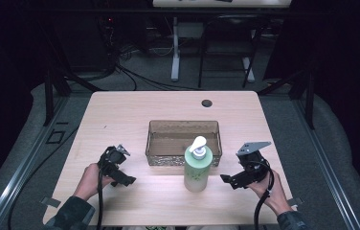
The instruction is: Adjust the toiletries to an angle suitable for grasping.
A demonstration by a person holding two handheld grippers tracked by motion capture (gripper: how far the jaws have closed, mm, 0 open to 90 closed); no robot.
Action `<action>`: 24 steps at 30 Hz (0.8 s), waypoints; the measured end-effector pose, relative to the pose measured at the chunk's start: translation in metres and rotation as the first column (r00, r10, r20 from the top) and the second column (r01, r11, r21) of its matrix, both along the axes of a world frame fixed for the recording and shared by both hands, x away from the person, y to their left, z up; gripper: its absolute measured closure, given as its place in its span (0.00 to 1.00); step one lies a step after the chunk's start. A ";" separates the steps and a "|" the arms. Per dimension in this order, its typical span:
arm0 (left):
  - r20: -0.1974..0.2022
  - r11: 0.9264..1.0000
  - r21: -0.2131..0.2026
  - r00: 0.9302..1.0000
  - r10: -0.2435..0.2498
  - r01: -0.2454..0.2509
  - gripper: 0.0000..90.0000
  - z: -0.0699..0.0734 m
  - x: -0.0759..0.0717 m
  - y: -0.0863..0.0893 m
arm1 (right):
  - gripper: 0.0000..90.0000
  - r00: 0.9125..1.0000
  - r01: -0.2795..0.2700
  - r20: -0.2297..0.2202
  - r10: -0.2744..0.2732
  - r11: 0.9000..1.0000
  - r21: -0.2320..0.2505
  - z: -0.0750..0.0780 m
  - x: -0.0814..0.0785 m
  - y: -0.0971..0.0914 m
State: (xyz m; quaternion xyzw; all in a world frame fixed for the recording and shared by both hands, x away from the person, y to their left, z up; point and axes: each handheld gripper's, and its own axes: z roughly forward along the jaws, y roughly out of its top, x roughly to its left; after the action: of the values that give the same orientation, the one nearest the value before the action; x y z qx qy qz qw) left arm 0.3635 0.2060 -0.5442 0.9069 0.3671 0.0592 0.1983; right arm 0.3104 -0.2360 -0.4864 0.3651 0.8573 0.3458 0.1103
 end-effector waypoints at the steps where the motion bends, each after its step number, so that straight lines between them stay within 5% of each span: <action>1: 0.000 1.000 0.000 1.000 -0.001 0.001 0.00 0.000 0.000 0.000 | 0.00 1.000 -0.004 -0.001 0.004 1.000 0.004 0.000 0.000 0.002; 24: -0.005 1.000 0.003 1.000 -0.002 0.002 0.00 -0.002 0.001 -0.001 | 0.00 0.992 -0.115 0.059 0.109 0.987 0.115 0.015 -0.001 0.054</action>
State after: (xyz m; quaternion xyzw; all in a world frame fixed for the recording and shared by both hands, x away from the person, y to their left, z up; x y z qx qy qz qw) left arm 0.3646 0.2055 -0.5460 0.9077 0.3667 0.0573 0.1958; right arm 0.3093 -0.1817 -0.4719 0.3130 0.8513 0.4111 0.0912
